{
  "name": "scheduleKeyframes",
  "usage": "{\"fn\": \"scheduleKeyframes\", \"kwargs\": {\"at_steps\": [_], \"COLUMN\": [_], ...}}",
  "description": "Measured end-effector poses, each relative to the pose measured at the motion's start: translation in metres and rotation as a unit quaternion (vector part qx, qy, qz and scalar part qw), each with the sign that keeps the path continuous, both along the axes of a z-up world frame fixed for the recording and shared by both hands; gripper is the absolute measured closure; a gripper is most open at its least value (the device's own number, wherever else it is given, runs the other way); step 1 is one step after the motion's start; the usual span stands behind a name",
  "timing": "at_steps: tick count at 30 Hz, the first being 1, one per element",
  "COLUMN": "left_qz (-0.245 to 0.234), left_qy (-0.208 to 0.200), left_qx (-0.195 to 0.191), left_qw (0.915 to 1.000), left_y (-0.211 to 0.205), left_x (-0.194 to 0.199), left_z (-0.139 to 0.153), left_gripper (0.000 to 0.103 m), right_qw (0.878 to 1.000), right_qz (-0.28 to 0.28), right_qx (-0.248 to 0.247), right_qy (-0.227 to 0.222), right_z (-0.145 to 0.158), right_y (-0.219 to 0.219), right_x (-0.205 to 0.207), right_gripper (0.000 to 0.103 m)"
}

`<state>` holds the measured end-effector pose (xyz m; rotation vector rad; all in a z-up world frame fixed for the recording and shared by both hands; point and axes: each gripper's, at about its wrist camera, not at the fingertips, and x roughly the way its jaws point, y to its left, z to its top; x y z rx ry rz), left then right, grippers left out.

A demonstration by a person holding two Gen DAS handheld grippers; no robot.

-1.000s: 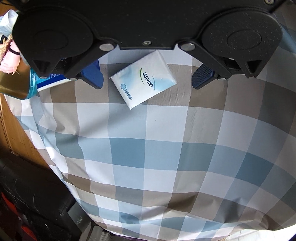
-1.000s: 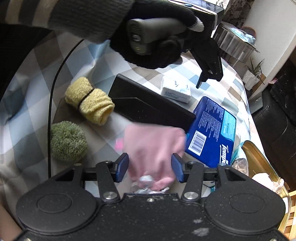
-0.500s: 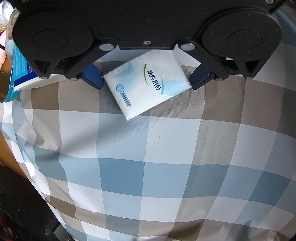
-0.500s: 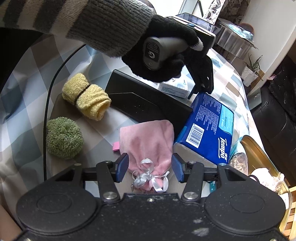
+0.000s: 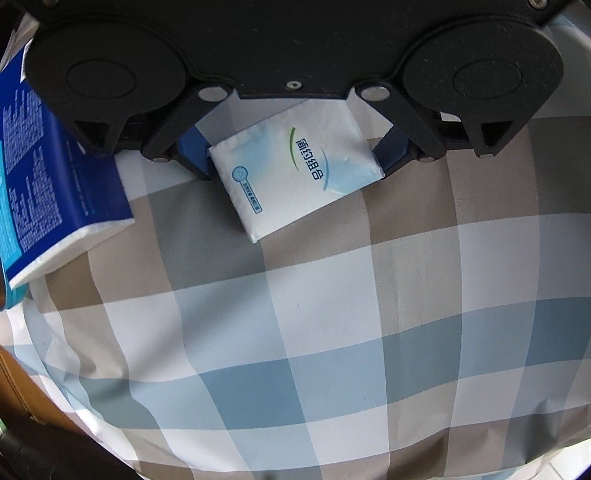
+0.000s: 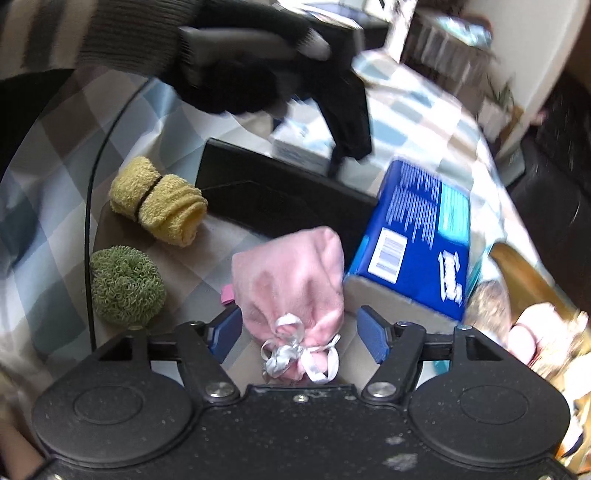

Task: Organize soft objects
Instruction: 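Lift the pink pouch with the right gripper while the left lifts the tissue packet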

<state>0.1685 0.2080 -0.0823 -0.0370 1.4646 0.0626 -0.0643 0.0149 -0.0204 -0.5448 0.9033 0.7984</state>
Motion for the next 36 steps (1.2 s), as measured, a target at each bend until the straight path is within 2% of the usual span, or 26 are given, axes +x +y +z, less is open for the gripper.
{"fn": "scheduleKeyframes", "kwargs": {"at_steps": [3,5,12,15,16,17,18,21,25,30,34,36], "left_qz": [0.011,0.02,0.022,0.023,0.023,0.024,0.024,0.024,0.024,0.03,0.035,0.034], "left_qy": [0.007,0.004,-0.008,-0.016,-0.018,-0.022,-0.025,-0.032,-0.037,-0.043,-0.041,-0.036], "left_qx": [-0.003,-0.014,-0.009,-0.009,-0.009,-0.009,-0.009,-0.008,-0.008,-0.002,0.001,0.003], "left_qw": [0.9999,0.9997,0.9997,0.9996,0.9995,0.9994,0.9994,0.9992,0.999,0.9986,0.9986,0.9988], "left_y": [0.012,0.016,0.007,0.002,0.0,0.0,-0.001,0.006,0.009,0.006,0.002,0.001], "left_x": [0.0,0.0,-0.001,-0.01,-0.011,-0.012,-0.013,-0.028,-0.035,-0.04,-0.044,-0.042], "left_z": [-0.006,-0.01,-0.012,-0.01,-0.011,-0.01,-0.011,-0.014,-0.012,-0.013,-0.011,-0.009], "left_gripper": [0.002,0.002,0.002,0.002,0.002,0.002,0.002,0.002,0.002,0.002,0.002,0.002], "right_qw": [0.999,0.997,0.984,0.987,0.989,0.99,0.992,0.996,0.994,0.995,0.997,0.997], "right_qz": [-0.025,-0.041,-0.097,-0.086,-0.075,-0.062,-0.051,-0.034,-0.046,-0.066,-0.062,-0.064], "right_qx": [0.0,-0.001,0.0,-0.005,-0.011,-0.015,-0.024,-0.03,-0.024,-0.006,0.009,0.012], "right_qy": [0.041,0.064,0.15,0.132,0.126,0.123,0.116,0.078,0.097,0.076,0.051,0.051], "right_z": [-0.009,-0.016,-0.044,-0.047,-0.05,-0.053,-0.058,-0.059,-0.06,-0.062,-0.066,-0.066], "right_y": [-0.002,-0.003,-0.006,0.0,0.004,0.007,0.012,0.018,0.019,0.019,0.008,0.007], "right_x": [0.013,0.021,0.048,0.042,0.038,0.034,0.029,0.015,0.02,0.013,0.001,-0.001], "right_gripper": [0.035,0.034,0.026,0.019,0.008,0.002,0.0,0.0,0.0,0.0,0.0,0.0]}}
